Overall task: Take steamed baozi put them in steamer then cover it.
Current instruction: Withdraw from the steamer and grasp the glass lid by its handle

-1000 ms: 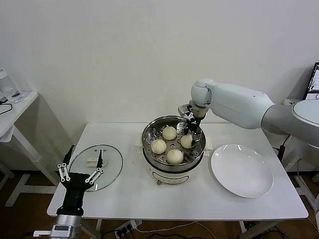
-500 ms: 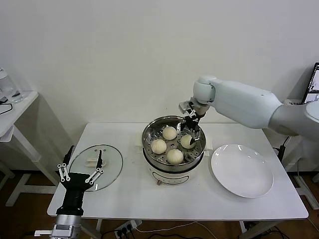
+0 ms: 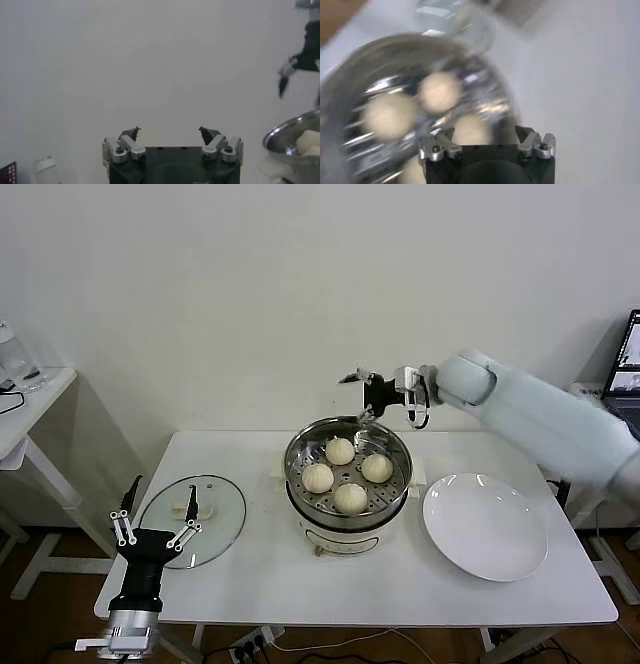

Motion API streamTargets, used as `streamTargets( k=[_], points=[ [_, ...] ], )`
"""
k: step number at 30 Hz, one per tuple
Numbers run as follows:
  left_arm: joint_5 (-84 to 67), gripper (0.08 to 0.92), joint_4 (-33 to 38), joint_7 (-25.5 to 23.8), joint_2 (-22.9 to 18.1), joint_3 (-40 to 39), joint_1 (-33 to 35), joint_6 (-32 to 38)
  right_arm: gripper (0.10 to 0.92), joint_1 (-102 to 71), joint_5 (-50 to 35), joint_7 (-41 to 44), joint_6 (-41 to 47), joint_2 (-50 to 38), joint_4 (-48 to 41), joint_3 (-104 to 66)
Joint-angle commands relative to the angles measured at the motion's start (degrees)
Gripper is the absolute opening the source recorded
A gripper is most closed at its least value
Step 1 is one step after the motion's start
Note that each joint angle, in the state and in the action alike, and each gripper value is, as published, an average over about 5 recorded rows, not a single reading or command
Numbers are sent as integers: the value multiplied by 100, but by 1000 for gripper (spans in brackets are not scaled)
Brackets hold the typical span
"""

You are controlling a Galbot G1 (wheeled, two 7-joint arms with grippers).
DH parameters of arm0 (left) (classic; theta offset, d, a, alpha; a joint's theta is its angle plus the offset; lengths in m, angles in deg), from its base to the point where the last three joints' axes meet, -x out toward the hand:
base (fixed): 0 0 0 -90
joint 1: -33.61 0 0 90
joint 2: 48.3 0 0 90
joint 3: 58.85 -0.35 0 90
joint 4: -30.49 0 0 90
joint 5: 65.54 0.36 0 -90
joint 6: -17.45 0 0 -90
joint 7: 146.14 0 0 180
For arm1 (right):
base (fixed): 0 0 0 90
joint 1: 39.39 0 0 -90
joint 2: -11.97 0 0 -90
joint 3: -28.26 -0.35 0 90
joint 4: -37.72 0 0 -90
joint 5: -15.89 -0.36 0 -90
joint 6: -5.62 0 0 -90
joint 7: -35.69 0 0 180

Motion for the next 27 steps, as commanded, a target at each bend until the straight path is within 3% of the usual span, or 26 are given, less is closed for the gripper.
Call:
streamTargets(
  k=[1,9,20,27],
  points=[
    [396,823,38,41,65,9,-43,-249,823,-3678,-67,-3852,-1087,-548,792,-4066],
    [1300,823,-446,84,241,173,-320,-56,823,-6006,2,-4108,-1215,-178,1206,-6178],
    [3426,823,-2297,-127,793,579,-749,209,823,-7927,258,-3946,-1395,809,1316,-7758],
    [4061,823,-3093,-41,797,292,-1075,459,823,-8489,222,-3755,-1495,1196,1484,-8066]
  ],
)
